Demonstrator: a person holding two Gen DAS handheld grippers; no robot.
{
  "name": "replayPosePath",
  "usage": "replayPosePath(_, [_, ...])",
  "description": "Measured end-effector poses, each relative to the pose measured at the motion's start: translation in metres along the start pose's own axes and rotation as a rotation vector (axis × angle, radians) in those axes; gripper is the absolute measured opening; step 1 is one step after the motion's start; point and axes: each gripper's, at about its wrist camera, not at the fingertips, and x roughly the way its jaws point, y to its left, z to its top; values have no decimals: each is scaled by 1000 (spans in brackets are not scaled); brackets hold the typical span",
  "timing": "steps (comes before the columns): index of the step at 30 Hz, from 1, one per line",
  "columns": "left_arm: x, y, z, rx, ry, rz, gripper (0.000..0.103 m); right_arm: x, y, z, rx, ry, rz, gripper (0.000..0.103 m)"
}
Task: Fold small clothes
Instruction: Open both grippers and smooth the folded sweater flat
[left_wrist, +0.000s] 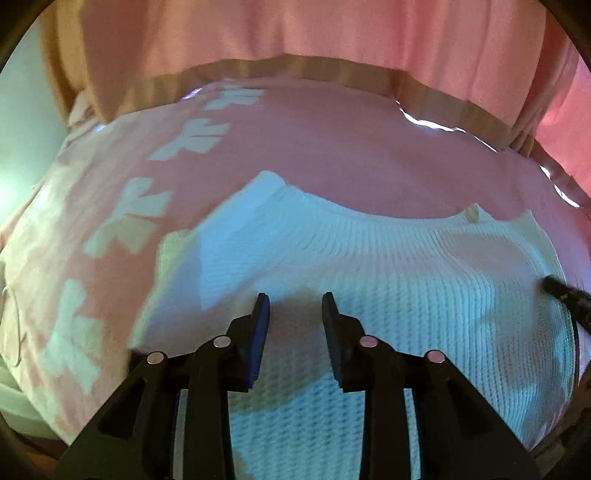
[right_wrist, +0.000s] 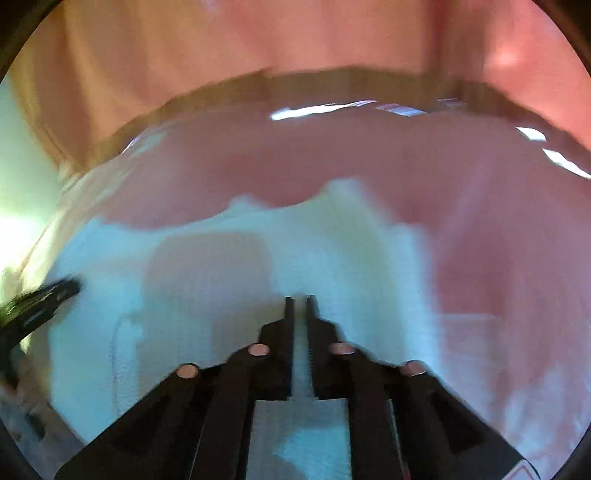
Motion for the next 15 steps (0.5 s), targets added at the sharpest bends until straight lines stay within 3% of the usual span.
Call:
replayPosePath(2, [-19,1,-13,-13,-23,-53,30,-19,14,-18,3,-20,127,10])
replayPosePath(4, [-24,-4,-30,-15,-7,-68,35,-29,50,-48,-84,-16,156,10])
replayPosePath(6, [-19,-4,-53,-11,41,-45,36,-28,68,-76,-144,21,118,3])
replayPosePath(7, [-21,-2,-59,-2,22,-32,38,-24,61,-88,-138,40,64,1])
replayPosePath(9, [-28,4,-67,10,5,16,38,-27,22,-100,-19,48,-12,0])
replayPosePath(11, [-33,15,-73,-21,-6,29,38,-39,-12,-104,154,48,1,0])
replayPosePath(13, [-36,24,-79,-51,-8,25,38,-46,-25,-104,226,49,22,0])
replayPosePath(15, [-41,22,-84,-48,-22,45,37,-52,-13,-104,168,26,-38,12])
